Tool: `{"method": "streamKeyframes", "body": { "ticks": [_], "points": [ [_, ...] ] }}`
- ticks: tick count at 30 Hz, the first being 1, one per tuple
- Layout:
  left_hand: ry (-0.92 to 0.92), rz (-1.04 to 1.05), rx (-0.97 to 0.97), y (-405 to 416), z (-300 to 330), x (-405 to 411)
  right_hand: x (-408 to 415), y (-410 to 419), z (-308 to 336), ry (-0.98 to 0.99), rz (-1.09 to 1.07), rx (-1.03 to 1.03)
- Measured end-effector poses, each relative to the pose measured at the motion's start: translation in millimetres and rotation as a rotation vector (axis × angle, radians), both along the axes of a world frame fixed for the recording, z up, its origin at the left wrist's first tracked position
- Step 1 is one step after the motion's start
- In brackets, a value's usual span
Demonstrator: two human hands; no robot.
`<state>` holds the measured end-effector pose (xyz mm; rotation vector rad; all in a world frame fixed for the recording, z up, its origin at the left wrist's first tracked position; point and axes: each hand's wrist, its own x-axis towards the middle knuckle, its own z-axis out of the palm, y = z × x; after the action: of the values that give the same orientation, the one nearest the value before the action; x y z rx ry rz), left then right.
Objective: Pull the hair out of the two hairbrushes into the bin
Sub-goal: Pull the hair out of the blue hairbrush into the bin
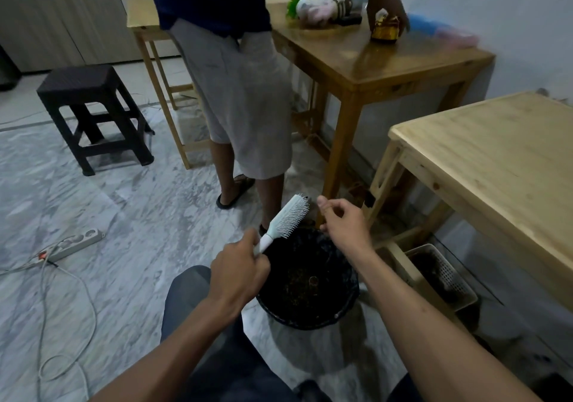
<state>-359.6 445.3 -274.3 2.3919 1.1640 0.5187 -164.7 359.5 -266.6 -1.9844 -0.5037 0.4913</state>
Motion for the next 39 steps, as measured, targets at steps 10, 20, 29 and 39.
{"method": "streamKeyframes", "body": {
  "ticks": [10, 20, 29, 39],
  "points": [
    [0.020, -0.037, 0.136, -2.1, -0.8, 0.2, 3.6, 9.8, -1.4, 0.031, -0.101, 0.090],
    [-0.085, 0.063, -0.020, 9.5, 9.1, 6.2, 0.8, -5.9, 1.9, 0.007, 0.200, -0.181],
    [-0.201, -0.031, -0.074, -5.2, 37.4, 23.7, 14.4, 9.2, 27.8, 0.431, 0.179, 0.142],
    [-0.307, -0.171, -0.074, -23.4, 74.5, 52.2, 41.7, -13.3, 102.0, 0.395, 0.066, 0.331]
  ]
}}
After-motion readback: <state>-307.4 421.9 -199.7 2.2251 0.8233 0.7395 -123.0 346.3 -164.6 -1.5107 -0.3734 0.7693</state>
